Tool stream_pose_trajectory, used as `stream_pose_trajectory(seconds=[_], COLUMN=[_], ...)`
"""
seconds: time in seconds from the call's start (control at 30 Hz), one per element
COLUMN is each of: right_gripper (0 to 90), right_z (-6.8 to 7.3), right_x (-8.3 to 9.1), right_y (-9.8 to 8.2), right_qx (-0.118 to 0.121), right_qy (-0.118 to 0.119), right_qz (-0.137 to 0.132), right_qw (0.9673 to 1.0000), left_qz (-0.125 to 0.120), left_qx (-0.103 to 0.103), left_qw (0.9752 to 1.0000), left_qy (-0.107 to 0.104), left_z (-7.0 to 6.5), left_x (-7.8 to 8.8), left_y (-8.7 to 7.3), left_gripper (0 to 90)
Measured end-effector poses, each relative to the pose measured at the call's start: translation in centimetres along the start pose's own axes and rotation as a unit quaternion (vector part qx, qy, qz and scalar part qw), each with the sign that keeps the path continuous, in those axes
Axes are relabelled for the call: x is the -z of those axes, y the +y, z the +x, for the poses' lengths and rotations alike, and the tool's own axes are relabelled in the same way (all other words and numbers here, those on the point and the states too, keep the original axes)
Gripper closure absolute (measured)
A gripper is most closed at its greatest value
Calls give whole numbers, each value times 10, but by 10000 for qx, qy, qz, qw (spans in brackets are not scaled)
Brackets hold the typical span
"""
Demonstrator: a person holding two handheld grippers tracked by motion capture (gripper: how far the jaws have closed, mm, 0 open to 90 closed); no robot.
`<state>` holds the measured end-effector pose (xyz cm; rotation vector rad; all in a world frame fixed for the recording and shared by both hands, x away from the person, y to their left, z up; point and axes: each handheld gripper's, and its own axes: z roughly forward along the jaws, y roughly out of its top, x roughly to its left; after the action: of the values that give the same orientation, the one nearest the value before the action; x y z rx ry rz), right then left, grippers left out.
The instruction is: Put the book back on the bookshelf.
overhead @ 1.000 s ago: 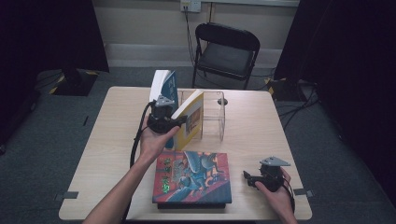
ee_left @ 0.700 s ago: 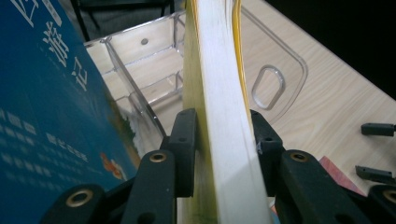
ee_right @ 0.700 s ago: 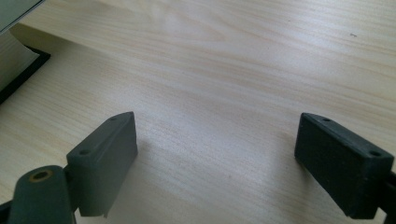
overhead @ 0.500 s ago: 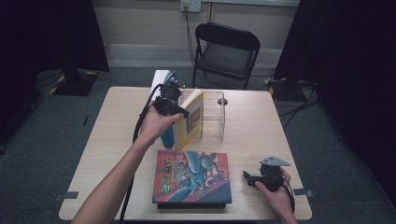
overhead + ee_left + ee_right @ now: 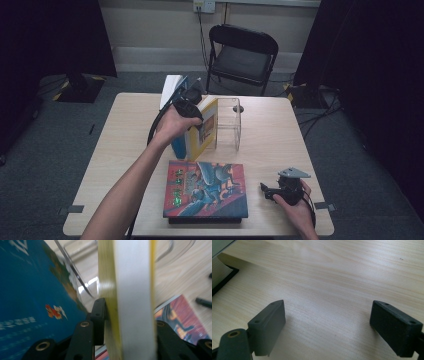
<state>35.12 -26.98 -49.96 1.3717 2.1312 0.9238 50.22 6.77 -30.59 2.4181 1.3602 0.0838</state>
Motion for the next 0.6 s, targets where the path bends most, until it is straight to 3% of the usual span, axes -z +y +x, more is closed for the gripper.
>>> stream_pose_trajectory(seconds=[0.03, 0.17, 0.43, 0.47, 0.6], right_gripper=[129, 129, 129, 129, 129], right_z=[0, 0, 0, 0, 0], right_x=[0, 0, 0, 0, -1], right_y=[0, 0, 0, 0, 0], right_qx=[0, -2, 0, 13, 20], right_qy=[0, -3, 0, 0, -2], right_qz=[-1, 0, 3, 0, -3], right_qw=[10000, 10000, 10000, 10000, 10000], left_qz=[28, -75, -248, -413, -544], left_qx=[-76, -22, 338, 406, 537], left_qw=[9999, 9993, 9984, 9975, 9961], left_qy=[98, 375, 374, 403, 442], left_z=[-1, -3, 1, 0, -2], left_x=[-3, -2, 2, 6, 12], left_y=[-1, -2, 2, 4, 12], left_gripper=[682, 746, 758, 758, 758])
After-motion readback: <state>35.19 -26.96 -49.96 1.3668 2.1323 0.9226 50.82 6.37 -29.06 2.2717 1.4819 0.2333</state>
